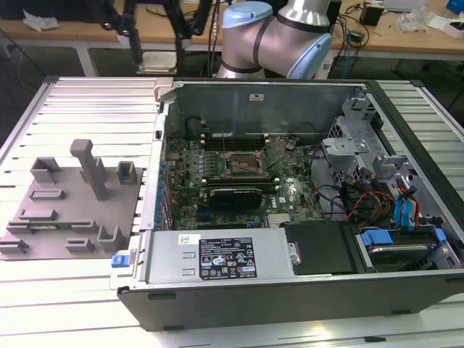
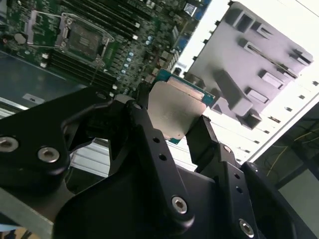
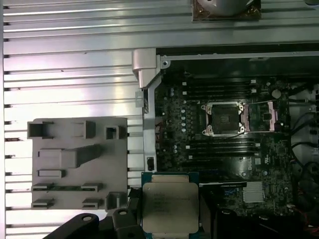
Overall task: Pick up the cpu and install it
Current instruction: 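Pick up the cpu and move it towards the insertion slot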
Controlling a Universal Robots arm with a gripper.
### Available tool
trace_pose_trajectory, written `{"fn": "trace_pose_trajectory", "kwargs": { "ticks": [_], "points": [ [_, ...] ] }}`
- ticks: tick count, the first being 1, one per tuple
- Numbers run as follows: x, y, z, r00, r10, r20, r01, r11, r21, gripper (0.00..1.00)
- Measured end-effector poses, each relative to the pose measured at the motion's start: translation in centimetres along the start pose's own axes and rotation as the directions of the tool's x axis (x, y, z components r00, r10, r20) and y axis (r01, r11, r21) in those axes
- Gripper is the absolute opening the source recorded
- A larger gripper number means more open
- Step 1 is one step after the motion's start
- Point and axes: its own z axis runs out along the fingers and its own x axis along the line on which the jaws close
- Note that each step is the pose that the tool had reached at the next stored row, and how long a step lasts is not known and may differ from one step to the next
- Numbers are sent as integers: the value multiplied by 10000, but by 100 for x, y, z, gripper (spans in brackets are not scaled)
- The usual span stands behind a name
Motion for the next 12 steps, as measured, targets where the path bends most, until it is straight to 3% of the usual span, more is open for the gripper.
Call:
{"fn": "trace_pose_trajectory", "kwargs": {
  "ticks": [6,7,11,12],
  "points": [
    [-302,13,1,10000,2,-29,-2,10000,1,55],
    [-379,16,1,10000,2,-40,-2,10000,2,55],
    [-562,24,1,10000,5,-69,-5,10000,3,55],
    [-641,28,1,10000,3,-82,-3,10000,4,55]
  ]
}}
